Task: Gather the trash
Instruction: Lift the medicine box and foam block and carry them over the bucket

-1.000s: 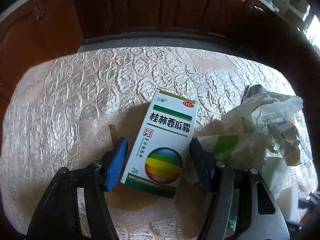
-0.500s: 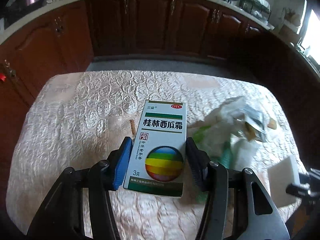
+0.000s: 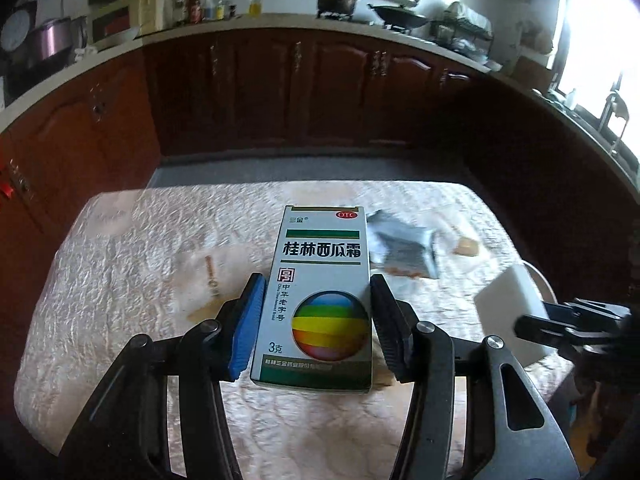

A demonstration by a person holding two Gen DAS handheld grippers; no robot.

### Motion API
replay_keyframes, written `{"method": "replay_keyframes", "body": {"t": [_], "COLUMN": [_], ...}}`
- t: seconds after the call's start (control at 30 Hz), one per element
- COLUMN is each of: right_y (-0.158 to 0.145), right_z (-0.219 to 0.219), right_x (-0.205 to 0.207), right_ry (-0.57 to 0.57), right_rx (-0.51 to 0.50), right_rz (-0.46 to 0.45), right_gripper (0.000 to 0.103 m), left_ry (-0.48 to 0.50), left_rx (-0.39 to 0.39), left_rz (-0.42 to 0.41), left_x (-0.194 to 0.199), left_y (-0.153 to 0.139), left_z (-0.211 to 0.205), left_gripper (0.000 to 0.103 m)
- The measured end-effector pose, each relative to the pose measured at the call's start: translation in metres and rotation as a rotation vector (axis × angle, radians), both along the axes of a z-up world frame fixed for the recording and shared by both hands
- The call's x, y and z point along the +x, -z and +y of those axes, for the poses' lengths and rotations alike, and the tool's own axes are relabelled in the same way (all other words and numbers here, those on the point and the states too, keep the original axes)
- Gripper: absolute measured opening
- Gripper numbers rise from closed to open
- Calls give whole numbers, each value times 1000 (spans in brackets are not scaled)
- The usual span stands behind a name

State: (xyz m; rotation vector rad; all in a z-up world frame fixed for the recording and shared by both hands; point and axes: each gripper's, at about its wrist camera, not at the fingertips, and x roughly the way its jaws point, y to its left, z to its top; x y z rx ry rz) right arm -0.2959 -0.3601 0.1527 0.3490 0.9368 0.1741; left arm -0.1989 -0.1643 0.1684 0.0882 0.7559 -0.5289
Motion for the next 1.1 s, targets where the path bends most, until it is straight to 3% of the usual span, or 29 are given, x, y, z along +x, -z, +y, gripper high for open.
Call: {"method": "replay_keyframes", "body": {"t": [0.43, 1.1], "right_y": [-25, -38], "right_z": [-33, -103], "right_x": [-24, -56], "right_ry": [68, 226], "right_rx": [-18, -37], "right_rz": [-64, -84], "right_gripper": [38, 38], "left_ry": [117, 291], "left_rx": [-7, 19], "left_rz": [-65, -50], "left_x": [-37, -65], "left_y": [-24, -22], "left_z": [-56, -145], "left_gripper": [50, 49]}}
